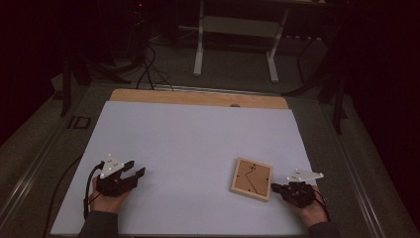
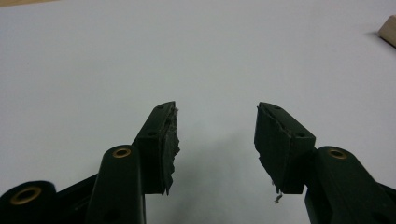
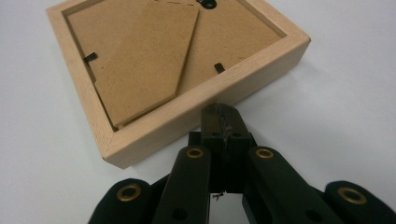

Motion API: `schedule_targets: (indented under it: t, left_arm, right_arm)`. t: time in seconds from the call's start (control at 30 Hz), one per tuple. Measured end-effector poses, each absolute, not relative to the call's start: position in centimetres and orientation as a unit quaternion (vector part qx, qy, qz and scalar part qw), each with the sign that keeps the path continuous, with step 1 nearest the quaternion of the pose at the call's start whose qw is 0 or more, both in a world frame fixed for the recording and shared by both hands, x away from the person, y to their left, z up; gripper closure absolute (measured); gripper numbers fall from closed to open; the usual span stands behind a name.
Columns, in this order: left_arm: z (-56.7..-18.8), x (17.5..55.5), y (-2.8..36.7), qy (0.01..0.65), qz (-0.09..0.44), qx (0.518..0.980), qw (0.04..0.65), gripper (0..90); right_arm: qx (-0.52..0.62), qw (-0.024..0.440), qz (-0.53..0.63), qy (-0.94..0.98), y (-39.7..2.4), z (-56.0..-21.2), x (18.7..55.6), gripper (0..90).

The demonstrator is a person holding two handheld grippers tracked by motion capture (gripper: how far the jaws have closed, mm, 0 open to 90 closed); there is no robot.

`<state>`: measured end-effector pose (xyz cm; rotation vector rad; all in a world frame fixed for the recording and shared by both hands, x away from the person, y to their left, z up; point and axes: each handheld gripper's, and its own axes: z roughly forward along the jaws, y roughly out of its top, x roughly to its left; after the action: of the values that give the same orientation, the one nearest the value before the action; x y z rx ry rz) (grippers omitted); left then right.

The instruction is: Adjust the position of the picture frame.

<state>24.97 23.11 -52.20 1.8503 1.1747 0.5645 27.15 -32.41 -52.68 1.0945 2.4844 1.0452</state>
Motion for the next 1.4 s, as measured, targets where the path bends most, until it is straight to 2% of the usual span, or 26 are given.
schedule_targets:
  t: [1.13,1.4]
  left_arm:
    - [-52.3,25.1,22.4,0.460,0.223,0.748,0.423,49.8]
    - [-52.3,25.1,22.2,0.455,0.221,0.749,0.428,52.5]
  right_arm:
    - [0.266,0.094,0.362,0.889,-23.0,-52.3,27.4,89.9]
    - [0.241,0.087,0.368,0.894,-20.1,-52.2,27.8,90.0]
